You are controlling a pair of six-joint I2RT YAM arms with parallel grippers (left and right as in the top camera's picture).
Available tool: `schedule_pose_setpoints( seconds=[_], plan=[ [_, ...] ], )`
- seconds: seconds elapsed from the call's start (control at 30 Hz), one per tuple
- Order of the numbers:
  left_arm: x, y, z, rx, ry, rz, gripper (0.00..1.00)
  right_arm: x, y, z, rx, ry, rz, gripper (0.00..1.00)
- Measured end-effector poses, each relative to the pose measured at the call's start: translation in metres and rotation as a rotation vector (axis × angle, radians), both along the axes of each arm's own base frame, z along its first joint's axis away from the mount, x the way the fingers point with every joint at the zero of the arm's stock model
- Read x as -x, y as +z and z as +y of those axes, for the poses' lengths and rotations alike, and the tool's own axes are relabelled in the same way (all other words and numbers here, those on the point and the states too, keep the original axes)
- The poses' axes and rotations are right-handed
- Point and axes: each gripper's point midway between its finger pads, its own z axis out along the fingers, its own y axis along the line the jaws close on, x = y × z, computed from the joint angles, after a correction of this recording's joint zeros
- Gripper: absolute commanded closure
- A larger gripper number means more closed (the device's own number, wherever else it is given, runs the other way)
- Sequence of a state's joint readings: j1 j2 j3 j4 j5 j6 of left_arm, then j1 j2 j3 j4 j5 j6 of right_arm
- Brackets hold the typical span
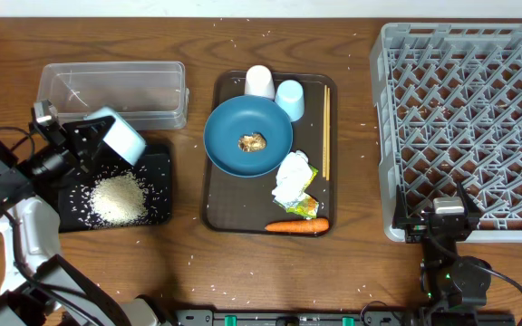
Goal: Sort waste into correct bins and load items into the dishwasher rack
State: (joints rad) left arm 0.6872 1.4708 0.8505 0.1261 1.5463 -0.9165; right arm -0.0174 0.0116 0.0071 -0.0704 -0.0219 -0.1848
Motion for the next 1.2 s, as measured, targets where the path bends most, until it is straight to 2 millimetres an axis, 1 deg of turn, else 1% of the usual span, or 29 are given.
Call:
schedule_pose_setpoints(
  seconds=[0.1,0.2,0.33,0.47,0.6,0.67,0.7,0.77,0.87,0.93,0.97,1.0,1.07,1.2],
  plan=[
    [0.002,0.006,-0.009,-0.014,-0.021,-0.017,0.94,0.0,0.0,0.0,0.0,0.0,0.0,0.01],
    [0.006,0.021,-0.03,-0.048,-0.069,-0.061,0.94,0.0,0.0,0.0,0.0,0.0,0.0,0.01],
    [0.017,0.051,-0.069,-0.124,-0.163,-0.178,0.94,0.0,0.0,0.0,0.0,0.0,0.0,0.01],
    [0.039,0.081,-0.114,-0.18,-0.26,-0.283,0.94,0.0,0.0,0.0,0.0,0.0,0.0,0.01],
    [0.051,0.099,-0.142,-0.223,-0.273,-0.338,0.94,0.0,0.0,0.0,0.0,0.0,0.0,0.01],
    [0.05,0.102,-0.146,-0.245,-0.24,-0.347,0.94,0.0,0.0,0.0,0.0,0.0,0.0,0.01],
    [0.048,0.102,-0.146,-0.256,-0.214,-0.342,0.93,0.0,0.0,0.0,0.0,0.0,0.0,0.01],
    [0.039,0.093,-0.142,-0.289,-0.143,-0.3,0.94,0.0,0.0,0.0,0.0,0.0,0.001,0.01],
    [0.025,0.059,-0.126,-0.359,-0.014,-0.147,0.94,0.0,0.0,0.0,0.0,0.0,0.0,0.01],
    [0.022,0.034,-0.116,-0.427,0.043,-0.055,0.94,0.0,0.0,0.0,0.0,0.0,0.0,0.01],
    [0.023,0.024,-0.115,-0.462,0.049,-0.028,0.94,0.0,0.0,0.0,0.0,0.0,0.0,0.01],
    [0.024,0.018,-0.115,-0.491,0.048,-0.016,0.94,0.0,0.0,0.0,0.0,0.0,0.0,0.01],
    [0.027,0.01,-0.123,-0.544,0.022,-0.014,0.94,0.0,0.0,0.0,0.0,0.0,0.0,0.01],
    [0.039,-0.006,-0.149,-0.654,-0.058,-0.016,0.94,0.0,0.0,0.0,0.0,0.0,0.0,0.01]
  ],
)
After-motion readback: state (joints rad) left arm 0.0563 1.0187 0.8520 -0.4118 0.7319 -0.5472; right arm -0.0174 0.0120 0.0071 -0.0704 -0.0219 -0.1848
